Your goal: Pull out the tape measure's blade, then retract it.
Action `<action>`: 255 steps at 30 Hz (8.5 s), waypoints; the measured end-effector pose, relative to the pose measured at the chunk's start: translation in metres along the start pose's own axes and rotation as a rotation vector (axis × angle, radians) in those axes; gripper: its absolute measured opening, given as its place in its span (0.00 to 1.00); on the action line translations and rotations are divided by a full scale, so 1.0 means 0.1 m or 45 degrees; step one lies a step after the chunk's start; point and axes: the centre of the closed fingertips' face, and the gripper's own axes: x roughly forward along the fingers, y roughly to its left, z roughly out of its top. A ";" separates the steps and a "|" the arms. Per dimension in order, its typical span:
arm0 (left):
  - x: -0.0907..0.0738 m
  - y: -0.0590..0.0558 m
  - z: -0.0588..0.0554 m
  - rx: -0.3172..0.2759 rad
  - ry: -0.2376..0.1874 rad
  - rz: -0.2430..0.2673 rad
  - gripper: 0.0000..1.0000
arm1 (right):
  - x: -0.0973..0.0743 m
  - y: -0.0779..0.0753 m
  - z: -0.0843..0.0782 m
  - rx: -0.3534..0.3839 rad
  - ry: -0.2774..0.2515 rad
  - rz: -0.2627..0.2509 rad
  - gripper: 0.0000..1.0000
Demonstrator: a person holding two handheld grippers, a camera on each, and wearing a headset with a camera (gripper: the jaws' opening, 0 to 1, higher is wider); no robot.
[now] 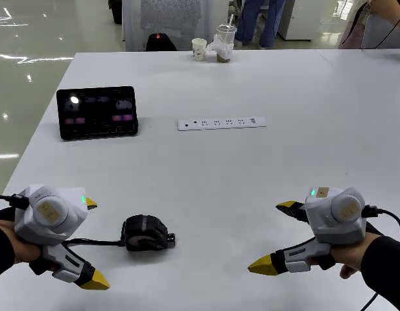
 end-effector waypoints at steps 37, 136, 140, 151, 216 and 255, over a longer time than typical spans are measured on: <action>0.58 0.11 0.40 0.242 0.113 -0.106 0.61 | 0.75 0.30 0.31 -0.285 0.141 0.208 0.96; 0.79 0.18 0.37 0.195 0.080 -0.041 0.32 | 1.68 0.51 0.26 -0.558 0.343 0.401 0.11; 0.79 0.18 0.36 0.195 0.081 -0.040 0.32 | 1.68 0.51 0.25 -0.576 0.345 0.403 0.11; 0.80 0.18 0.37 0.189 0.082 -0.042 0.32 | 1.62 0.45 0.21 -0.588 0.364 0.405 0.11; 0.81 0.17 0.37 0.197 0.086 -0.047 0.32 | 1.36 0.24 0.02 -0.581 0.409 0.398 0.11; 0.81 0.14 0.37 0.201 0.087 -0.054 0.32 | 1.11 0.06 -0.16 -0.555 0.422 0.382 0.11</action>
